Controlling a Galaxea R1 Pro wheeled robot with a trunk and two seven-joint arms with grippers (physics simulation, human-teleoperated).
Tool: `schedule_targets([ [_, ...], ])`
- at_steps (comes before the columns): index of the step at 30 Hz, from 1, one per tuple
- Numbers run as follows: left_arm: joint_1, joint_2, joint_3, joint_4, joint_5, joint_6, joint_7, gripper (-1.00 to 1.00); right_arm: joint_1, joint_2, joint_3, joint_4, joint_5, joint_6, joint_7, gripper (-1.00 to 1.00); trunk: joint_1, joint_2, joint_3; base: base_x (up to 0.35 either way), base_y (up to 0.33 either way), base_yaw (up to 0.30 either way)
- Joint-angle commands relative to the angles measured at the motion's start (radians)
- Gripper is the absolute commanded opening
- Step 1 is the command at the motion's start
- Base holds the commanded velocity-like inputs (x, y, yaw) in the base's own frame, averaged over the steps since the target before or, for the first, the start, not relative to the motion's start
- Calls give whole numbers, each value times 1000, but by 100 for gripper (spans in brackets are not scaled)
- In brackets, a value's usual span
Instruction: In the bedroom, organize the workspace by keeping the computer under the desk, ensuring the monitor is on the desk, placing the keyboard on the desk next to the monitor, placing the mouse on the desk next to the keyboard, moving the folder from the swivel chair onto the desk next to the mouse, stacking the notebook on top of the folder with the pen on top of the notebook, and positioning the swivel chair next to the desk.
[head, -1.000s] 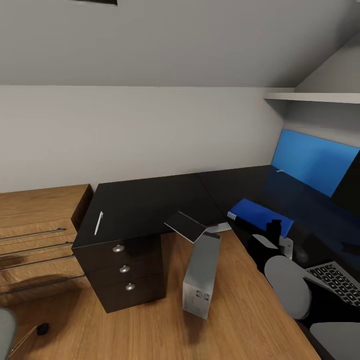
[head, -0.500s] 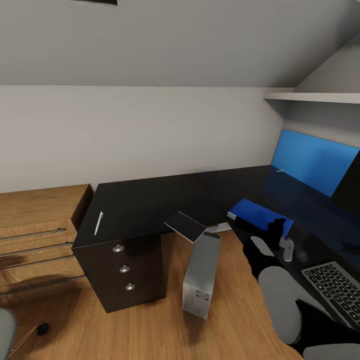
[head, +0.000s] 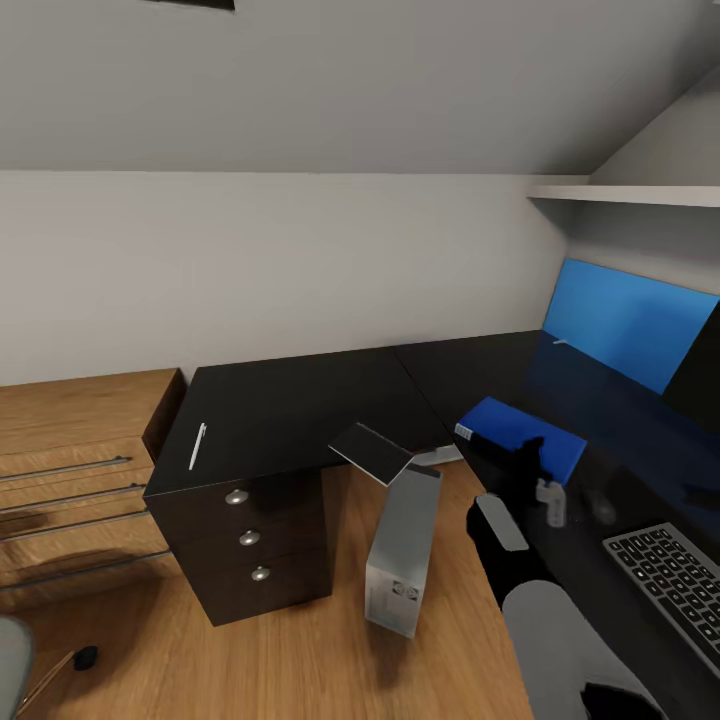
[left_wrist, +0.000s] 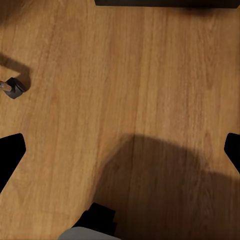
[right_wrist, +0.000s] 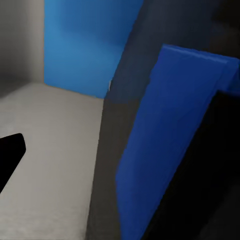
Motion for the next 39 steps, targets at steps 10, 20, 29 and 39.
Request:
schedule_targets([
  [10, -1, 1, -9, 0, 6, -3, 7, 100, 0, -4, 237, 39, -5, 382, -132, 100, 0, 0, -1, 0, 0, 0],
  [20, -1, 1, -9, 0, 5, -3, 7, 100, 0, -59, 246, 42, -8, 908, -131, 100, 0, 0, -1, 0, 0, 0],
  [29, -1, 1, -9, -1, 7, -4, 7, 100, 0, -69, 245, 42, -11, 960, -126, 100, 0, 0, -1, 0, 0, 0],
  [39, -1, 1, -7, -5, 8, -4, 10, 100, 0, -83, 246, 44, -15, 1052, -87, 100, 15, -28, -13, 0, 0, 0],
])
